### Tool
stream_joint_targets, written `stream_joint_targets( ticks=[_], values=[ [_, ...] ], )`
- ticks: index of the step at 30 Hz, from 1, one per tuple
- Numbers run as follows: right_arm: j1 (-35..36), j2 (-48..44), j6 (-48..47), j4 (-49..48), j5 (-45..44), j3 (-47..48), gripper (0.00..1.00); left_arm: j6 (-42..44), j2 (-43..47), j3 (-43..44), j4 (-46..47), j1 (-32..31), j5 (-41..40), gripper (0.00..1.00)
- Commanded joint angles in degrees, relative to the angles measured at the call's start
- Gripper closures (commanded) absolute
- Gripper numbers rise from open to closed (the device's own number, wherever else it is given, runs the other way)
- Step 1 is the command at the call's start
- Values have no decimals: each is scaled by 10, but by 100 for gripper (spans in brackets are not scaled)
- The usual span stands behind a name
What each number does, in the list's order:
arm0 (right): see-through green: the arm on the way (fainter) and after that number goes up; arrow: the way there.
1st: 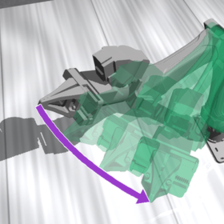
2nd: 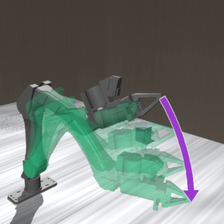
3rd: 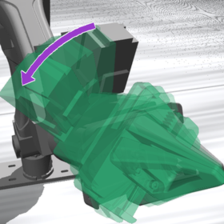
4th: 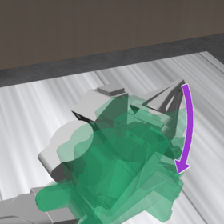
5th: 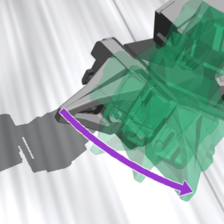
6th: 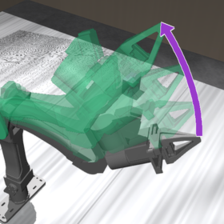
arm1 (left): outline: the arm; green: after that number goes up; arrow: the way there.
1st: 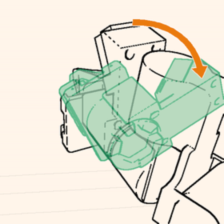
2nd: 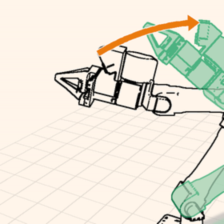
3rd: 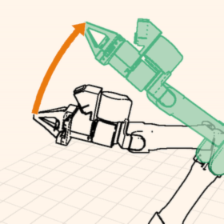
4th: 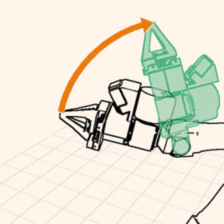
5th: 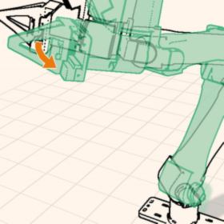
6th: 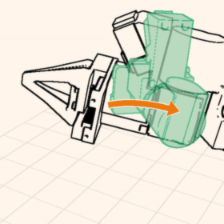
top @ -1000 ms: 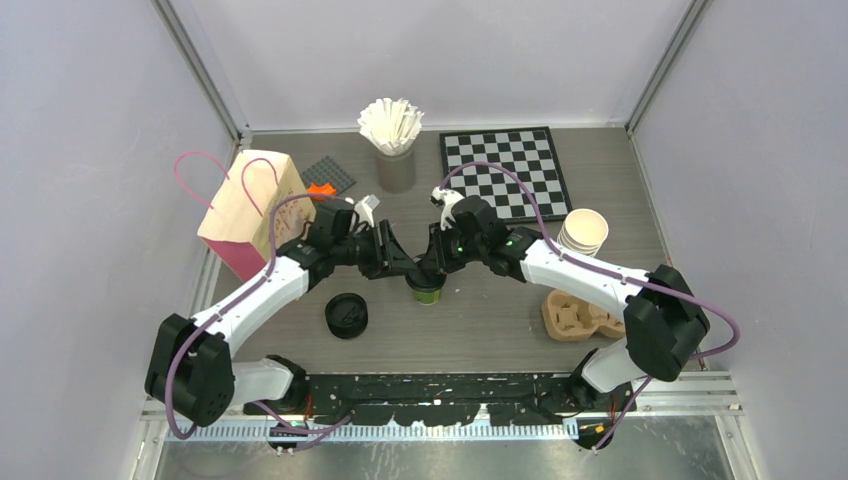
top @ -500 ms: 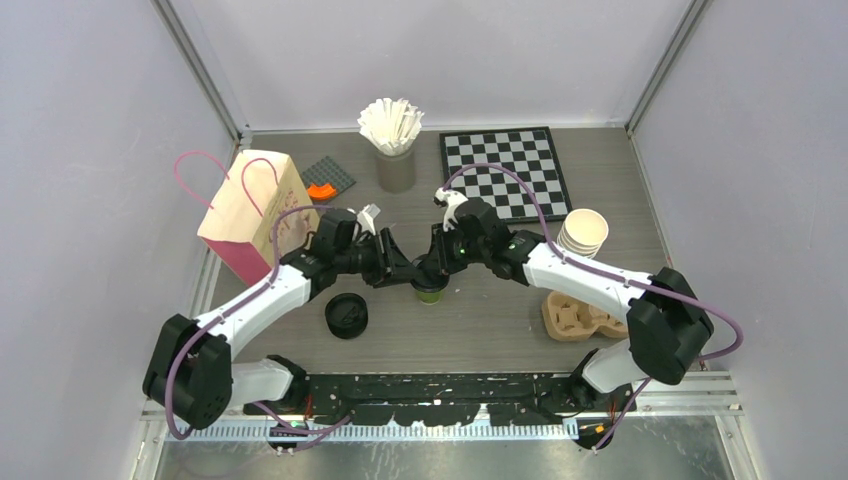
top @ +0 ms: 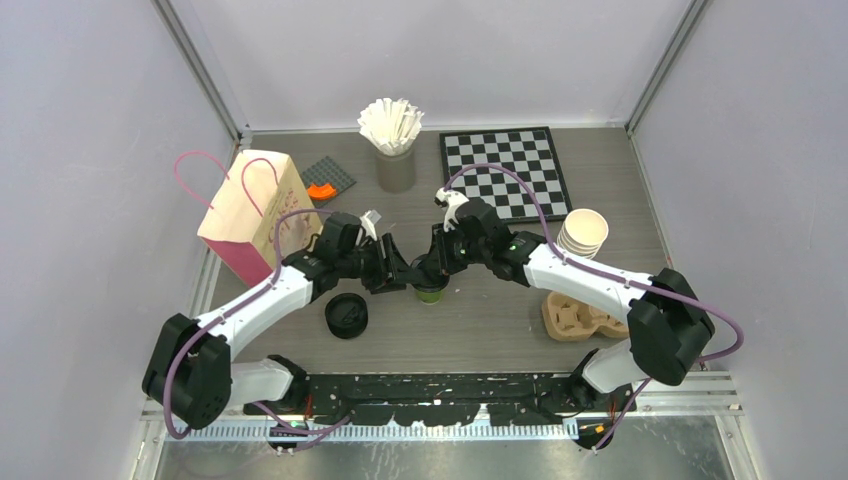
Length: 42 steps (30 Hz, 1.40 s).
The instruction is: Pack the takeout coffee
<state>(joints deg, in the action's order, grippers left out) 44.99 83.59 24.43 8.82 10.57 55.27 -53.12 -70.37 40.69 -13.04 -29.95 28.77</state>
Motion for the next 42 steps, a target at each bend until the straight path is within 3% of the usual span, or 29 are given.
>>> stream_joint_targets(
  ticks=[1, 7, 10, 16, 25, 32, 37, 42],
  values=[
    [4, 3, 2, 43, -9, -24, 79, 9, 4, 5, 10, -4, -10, 50],
    [3, 2, 2, 41, -9, -29, 79, -12, -22, -6, 66, -7, 1, 50],
    [4, 0, 2, 39, -15, -38, 79, -12, -34, -12, 66, -10, -4, 55],
    [4, -1, 9, 19, -21, -76, 79, 20, -33, -16, -6, -35, -93, 66],
    [3, -2, 15, 6, -33, -114, 79, 28, -76, -36, -4, -65, -140, 71],
    [2, -11, 16, 6, -31, -113, 79, 21, -69, -34, 3, -69, -124, 72],
    [2, -18, -5, 39, -17, -55, 76, -8, -32, -11, 36, -68, -71, 66],
    [1, -19, -20, 66, 1, -2, 75, 7, -5, 36, -16, -67, -79, 63]
  ],
)
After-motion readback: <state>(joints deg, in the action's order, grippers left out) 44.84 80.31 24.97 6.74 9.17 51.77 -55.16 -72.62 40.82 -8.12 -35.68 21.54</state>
